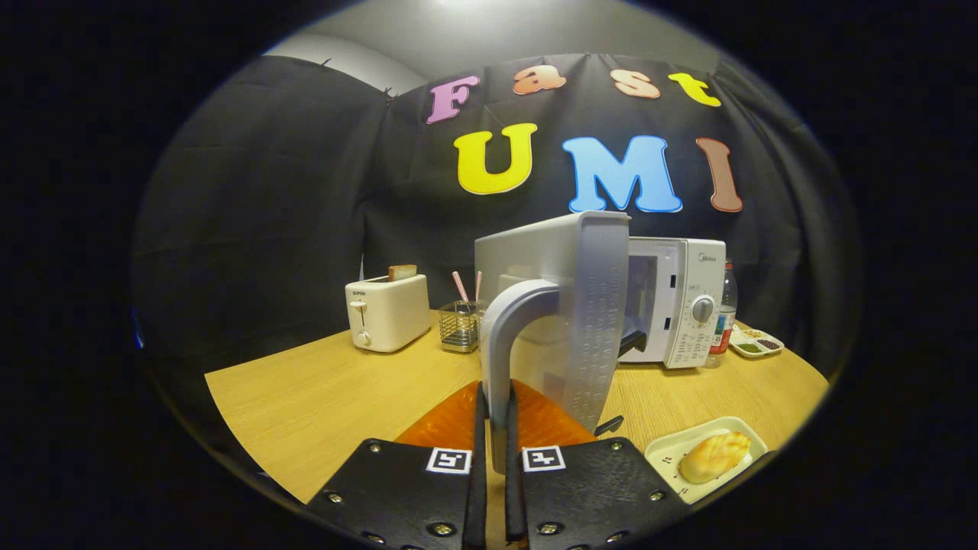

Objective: Open the microwave, put the food inside, and close the microwave door.

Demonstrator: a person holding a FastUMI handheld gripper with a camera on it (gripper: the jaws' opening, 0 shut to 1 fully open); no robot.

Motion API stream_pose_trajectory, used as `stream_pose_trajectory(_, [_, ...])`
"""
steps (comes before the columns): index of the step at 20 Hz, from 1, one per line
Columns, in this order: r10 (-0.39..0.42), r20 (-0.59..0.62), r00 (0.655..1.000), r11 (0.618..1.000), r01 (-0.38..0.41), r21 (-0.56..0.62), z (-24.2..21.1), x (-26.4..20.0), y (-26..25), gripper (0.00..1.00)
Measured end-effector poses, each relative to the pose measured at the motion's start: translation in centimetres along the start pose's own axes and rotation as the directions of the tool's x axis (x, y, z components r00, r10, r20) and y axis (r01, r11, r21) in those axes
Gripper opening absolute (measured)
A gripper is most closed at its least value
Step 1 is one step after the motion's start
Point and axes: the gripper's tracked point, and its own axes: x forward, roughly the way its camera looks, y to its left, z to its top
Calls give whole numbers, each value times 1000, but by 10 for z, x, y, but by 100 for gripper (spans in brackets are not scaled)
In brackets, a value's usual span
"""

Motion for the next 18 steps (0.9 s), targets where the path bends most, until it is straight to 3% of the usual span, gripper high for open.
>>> stream_pose_trajectory(11, [-227, 73, 971, 974, 228, -2, 0, 11, 80, 10])
stream_pose_trajectory(15, [-233, 31, 972, 972, 233, 17, -1, 10, 89, 10])
stream_pose_trajectory(18, [-189, 16, 982, 982, 188, 30, -1, 4, 88, 10])
